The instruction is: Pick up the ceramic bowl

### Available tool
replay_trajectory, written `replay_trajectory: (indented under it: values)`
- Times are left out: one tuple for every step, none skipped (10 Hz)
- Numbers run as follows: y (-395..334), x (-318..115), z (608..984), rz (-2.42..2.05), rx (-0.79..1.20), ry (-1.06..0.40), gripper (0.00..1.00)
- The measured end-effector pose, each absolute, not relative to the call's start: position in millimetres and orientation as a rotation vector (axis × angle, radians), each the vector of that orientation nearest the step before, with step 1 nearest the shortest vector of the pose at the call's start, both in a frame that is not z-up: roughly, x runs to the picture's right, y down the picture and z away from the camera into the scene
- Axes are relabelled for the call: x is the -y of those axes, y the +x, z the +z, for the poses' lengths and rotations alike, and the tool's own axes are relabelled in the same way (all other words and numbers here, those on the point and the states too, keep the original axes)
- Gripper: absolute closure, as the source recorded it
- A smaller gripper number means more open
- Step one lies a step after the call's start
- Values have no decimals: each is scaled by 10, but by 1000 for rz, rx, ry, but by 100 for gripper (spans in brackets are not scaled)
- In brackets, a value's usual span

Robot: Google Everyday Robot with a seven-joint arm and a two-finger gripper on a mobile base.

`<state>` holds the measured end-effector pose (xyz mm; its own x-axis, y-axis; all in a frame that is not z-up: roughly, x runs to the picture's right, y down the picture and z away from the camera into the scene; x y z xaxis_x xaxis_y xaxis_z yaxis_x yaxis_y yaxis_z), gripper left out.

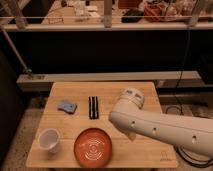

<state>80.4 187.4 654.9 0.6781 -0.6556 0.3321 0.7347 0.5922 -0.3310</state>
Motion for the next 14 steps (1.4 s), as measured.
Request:
replay_trajectory:
  values:
    - [757,-1921,6554,-828,192,-460,20]
    - [703,-1958,6560,-841,202,-452,20]
    - [665,-1981,6566,-852,209,-446,20]
    - [648,-2004,6575,-859,214,-440,20]
    - [627,-2032,6586,-870,219,-434,20]
    - [594,-2055,6598,-883,225,-427,20]
    - [559,-2075,6608,-897,231,-421,20]
    - [518,-2092,6618,-914,239,-414,20]
    - [498,-2120,6640,-922,247,-411,20]
    - [485,-2156,6667,-930,257,-407,20]
    - [446,-2183,6694,-945,268,-401,20]
    - [416,-2202,6710,-954,276,-396,20]
    - [399,-2223,6729,-961,284,-392,20]
    - [380,-2245,6748,-968,293,-387,20]
